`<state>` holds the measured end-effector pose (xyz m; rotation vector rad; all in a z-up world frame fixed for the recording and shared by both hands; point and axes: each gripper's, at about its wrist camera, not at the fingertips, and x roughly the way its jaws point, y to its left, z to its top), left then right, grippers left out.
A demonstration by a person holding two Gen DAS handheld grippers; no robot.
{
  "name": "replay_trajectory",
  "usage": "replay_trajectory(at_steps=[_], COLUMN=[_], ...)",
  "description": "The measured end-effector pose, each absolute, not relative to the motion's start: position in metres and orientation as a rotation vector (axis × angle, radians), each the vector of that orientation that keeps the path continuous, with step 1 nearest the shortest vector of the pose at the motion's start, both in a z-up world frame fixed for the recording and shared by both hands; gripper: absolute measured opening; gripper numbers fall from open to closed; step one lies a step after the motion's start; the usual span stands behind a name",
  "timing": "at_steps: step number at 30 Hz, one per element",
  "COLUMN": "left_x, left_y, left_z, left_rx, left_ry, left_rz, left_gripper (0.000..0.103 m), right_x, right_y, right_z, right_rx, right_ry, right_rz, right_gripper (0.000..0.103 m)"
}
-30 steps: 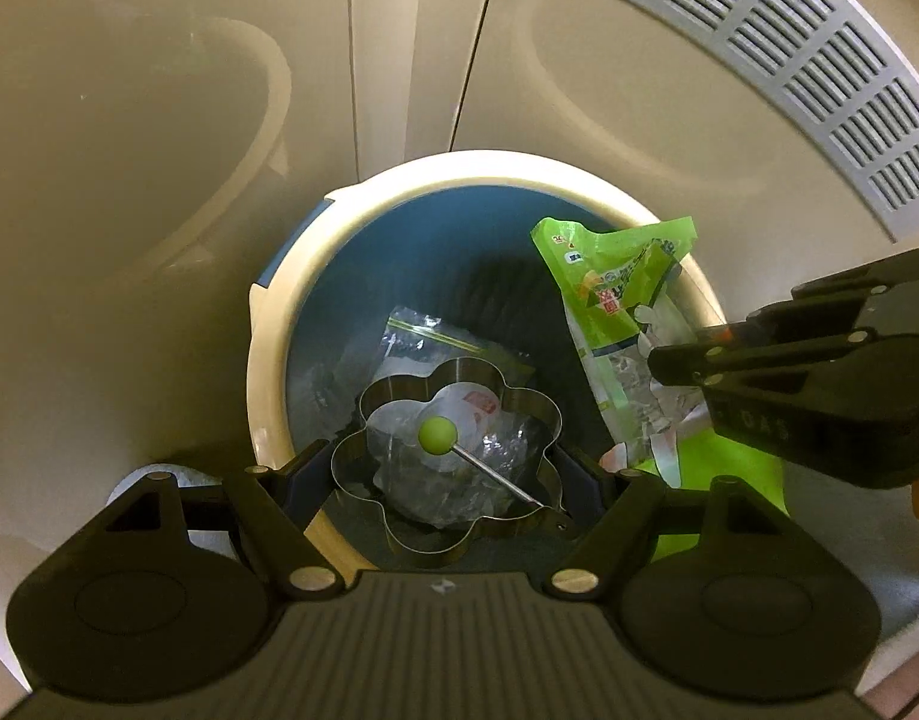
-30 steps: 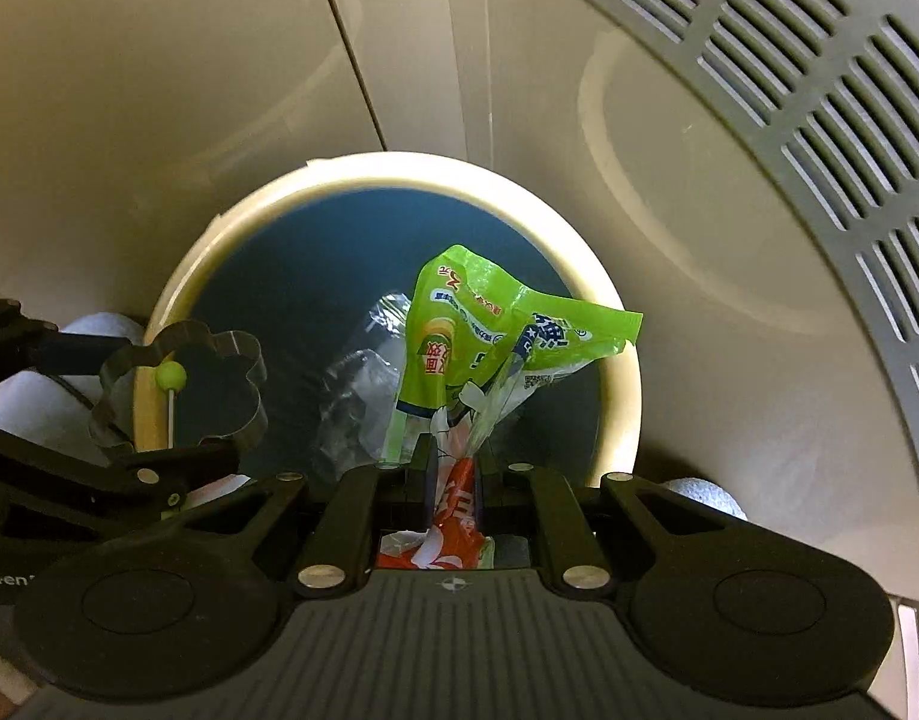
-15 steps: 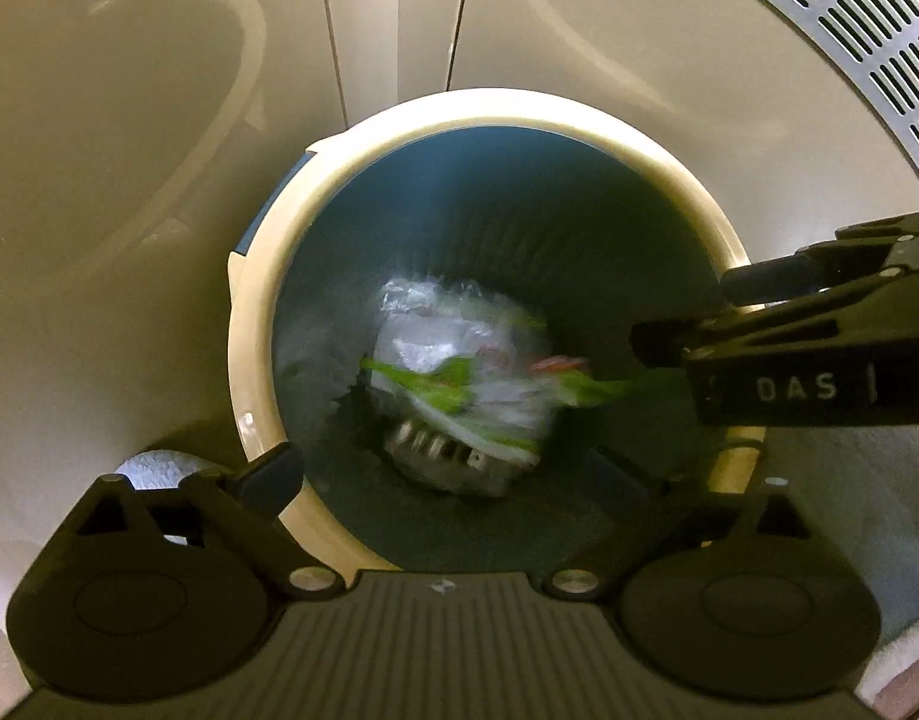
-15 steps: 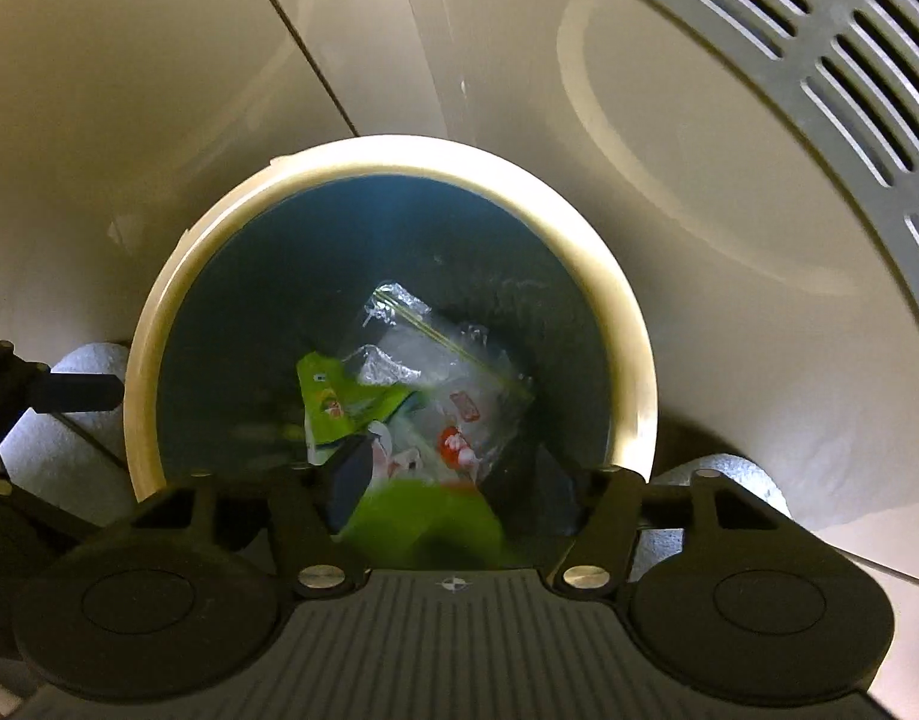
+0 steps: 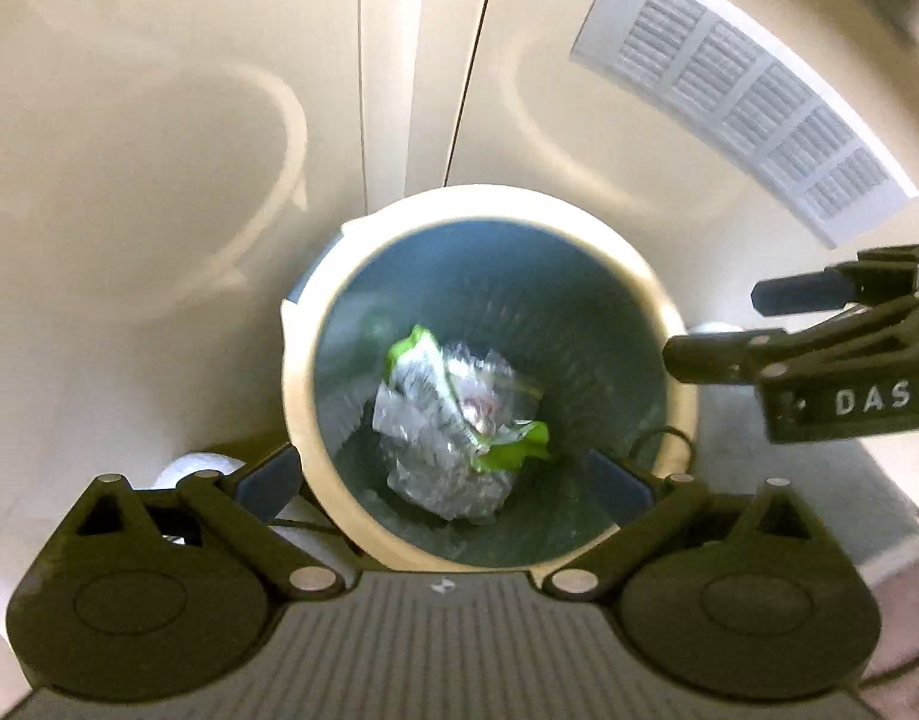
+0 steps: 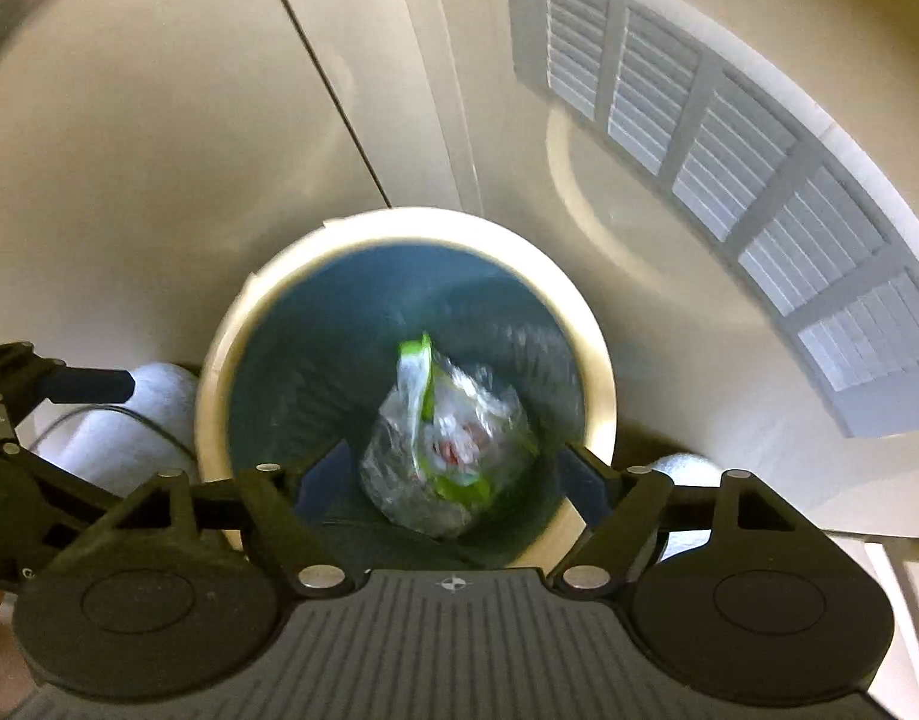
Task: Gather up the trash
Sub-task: 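Raise both open tools out of the bin back toward the mat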
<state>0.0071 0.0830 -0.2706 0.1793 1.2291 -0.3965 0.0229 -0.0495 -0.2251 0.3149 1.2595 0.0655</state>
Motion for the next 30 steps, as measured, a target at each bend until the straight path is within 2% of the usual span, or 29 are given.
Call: replay_trajectory(at_steps=[6, 10, 14, 23, 30], left_x=[-0.031, -0.055, -0.076, -0.116, -0.117], left_y=[0.098, 0.105, 0.105, 0.089, 0.102], left_z=[-0.211, -0.169, -0.129, -0.058, -0.039], left_rx=[0.142, 0.144, 0.135, 0.243, 0.139], left_ry=[1.074, 0.94, 0.801, 0.579, 0.619], left_rz=[-0.421, -0.394, -0.356, -0.186, -0.269], left_gripper=[0.103, 0.103, 0.103, 0.103, 0.103], right_x=[-0.012, -0.043, -0.072, -0.111, -0.109], right_y=[-0.054, -0.055, -0.058, -0.046, -0.045], right_z=[-0.149, -0.098, -0.056, -0.028, -0.015], right_rx=[0.262, 0.2, 0.156, -0.045, -0.011], right_ry=[1.011, 0.791, 0.628, 0.459, 0.484], right_rz=[0.105, 0.105, 0.103, 0.004, 0.03], right_gripper=[0.089, 0.101, 0.103, 0.103, 0.103])
